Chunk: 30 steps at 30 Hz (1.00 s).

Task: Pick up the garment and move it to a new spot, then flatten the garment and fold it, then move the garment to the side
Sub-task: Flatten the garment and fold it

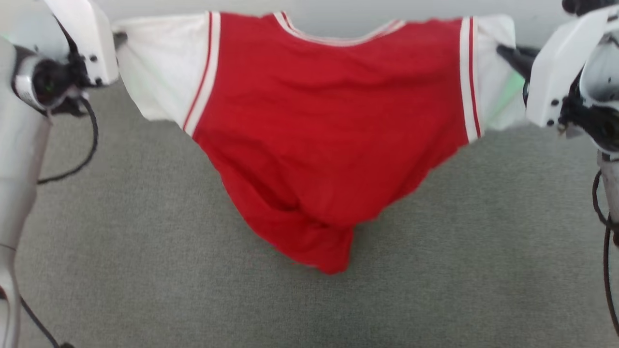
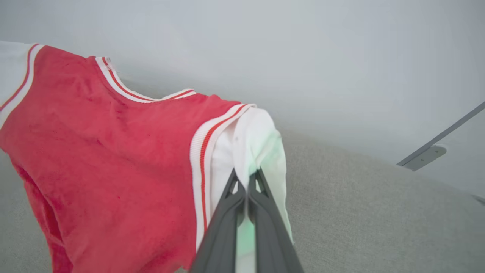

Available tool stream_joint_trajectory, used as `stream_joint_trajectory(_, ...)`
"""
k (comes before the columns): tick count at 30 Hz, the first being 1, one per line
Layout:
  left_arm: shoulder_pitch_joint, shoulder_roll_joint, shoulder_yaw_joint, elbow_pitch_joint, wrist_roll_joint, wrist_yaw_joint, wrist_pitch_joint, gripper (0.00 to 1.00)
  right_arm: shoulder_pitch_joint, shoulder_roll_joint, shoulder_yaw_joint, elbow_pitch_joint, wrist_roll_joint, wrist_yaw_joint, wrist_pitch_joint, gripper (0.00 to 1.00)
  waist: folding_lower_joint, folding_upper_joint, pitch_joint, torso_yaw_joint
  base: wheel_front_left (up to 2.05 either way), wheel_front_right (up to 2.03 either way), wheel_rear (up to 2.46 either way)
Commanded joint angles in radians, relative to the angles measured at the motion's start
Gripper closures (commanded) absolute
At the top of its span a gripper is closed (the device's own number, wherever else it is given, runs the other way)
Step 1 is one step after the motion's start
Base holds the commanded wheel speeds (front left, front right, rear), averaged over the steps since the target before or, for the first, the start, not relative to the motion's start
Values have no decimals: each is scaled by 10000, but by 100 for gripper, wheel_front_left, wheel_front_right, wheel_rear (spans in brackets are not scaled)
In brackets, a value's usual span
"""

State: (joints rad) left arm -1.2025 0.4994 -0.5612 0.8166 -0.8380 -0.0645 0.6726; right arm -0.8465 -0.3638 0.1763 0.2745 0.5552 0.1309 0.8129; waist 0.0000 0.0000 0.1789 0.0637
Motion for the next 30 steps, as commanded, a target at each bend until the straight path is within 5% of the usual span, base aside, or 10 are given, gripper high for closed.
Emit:
stream_joint_trajectory(1,-238,42,72,-52,110,-22,-88,100,-225,-21,89,8,85,-2,-185,100,0,0,-362,-200,0,0,0)
stream_joint_trajectory(17,-1791,336,187,-45,447,-187,-1056,100,-2465,-76,1161,815,330,-2,-1678,100,0,0,-886,-695,0,0,0)
stream_joint_trajectory(30,-3019,176,363,512,788,-295,-2833,100,-4523,218,1733,3262,-250,-2,-3582,100,0,0,253,-945,0,0,0)
